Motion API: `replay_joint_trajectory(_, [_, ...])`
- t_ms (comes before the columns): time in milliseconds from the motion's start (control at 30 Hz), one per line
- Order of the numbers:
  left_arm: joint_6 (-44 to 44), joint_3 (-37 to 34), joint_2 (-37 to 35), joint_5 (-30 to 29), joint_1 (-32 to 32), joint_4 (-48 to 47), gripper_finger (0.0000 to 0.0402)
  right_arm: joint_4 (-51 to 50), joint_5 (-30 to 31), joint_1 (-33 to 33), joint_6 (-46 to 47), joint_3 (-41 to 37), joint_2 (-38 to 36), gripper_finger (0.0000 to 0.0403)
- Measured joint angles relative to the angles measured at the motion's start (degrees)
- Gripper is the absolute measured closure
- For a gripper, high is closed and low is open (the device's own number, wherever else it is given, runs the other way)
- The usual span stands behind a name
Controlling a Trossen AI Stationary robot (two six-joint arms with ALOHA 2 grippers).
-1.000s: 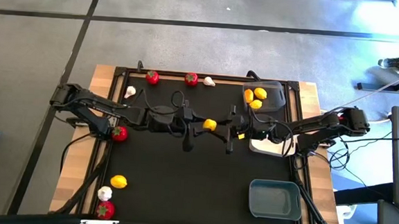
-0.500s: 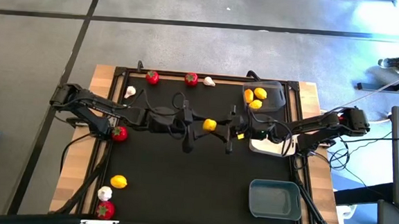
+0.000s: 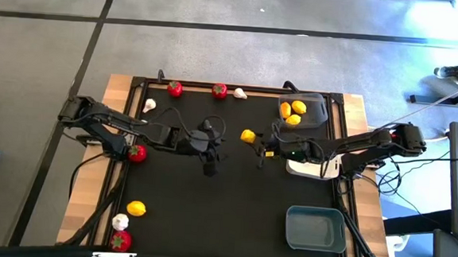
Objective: Sort produce into baskets
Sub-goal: Put the lemon into the black bin
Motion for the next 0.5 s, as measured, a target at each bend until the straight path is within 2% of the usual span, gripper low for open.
replay_joint_trajectory(267, [-0.08, 0.00, 4.82, 0.02, -0.01, 0.88, 0.0125, -23.67, 8.99, -4.08, 0.19, 5.58, -4.26, 0.0240])
replay_joint_trajectory(500, [-1.31, 0.00, 9.07, 0.04, -0.02, 0.87, 0.0125, -45.24, 9.83, -10.68, 2.21, 12.11, -5.79, 0.0240])
